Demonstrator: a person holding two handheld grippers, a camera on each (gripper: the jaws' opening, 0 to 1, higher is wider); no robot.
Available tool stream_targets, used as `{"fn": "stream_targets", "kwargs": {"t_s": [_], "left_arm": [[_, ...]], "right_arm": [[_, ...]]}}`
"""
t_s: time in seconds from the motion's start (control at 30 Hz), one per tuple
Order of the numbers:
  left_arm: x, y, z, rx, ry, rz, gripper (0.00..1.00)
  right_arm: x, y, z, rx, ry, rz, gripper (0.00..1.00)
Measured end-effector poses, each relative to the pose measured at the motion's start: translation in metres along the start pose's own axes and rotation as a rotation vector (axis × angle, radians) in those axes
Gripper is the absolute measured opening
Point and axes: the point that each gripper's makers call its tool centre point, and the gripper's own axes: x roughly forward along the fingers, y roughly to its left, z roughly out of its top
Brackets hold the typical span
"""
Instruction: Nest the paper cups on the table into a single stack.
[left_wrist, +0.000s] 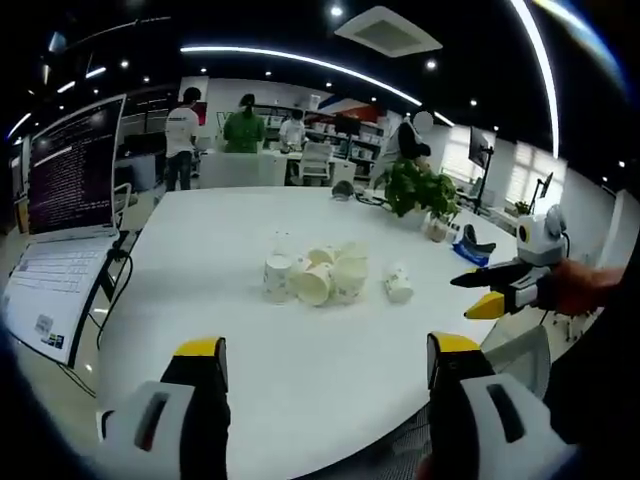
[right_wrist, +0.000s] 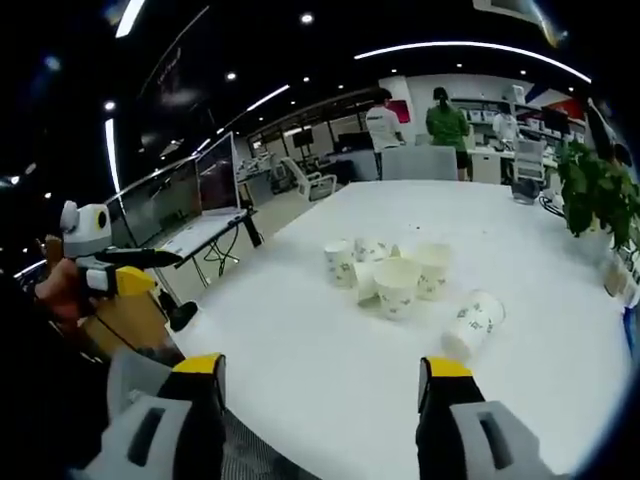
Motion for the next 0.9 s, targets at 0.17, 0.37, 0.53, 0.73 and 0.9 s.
{"fn": "stream_targets", "kwargs": {"t_s": [0.17,0.37,0.53,0.73,0.9], "left_arm": [[0.0009,-0.0001,-0.0009,-0.005,0.003,-0.002,0.8],[0.0018,0.0003,-0.0016,-0.017,0.001,0.0,0.79],[0.0022,-0.0005,-0.0028,-0.02,0.003,-0.002,0.79],[0.0019,-0.0017,-0.0058,-0.02,0.011,-0.007,0.79],[0.002,-0.0012,-0.0074,-0.015,0.013,-0.007,0.8]], "right_arm": [[0.0006,-0.0013,-0.0011,0.012,0.002,-0.002,0.79],[0.0009,-0.0011,-0.0026,0.014,0.009,-0.003,0.78],[0.0016,-0.002,-0.0032,0.018,0.01,-0.006,0.78],[0.0021,-0.0041,-0.007,0.024,0.013,-0.008,0.78],[0.0021,-0.003,-0.01,0.027,0.016,-0.01,0.78]]}}
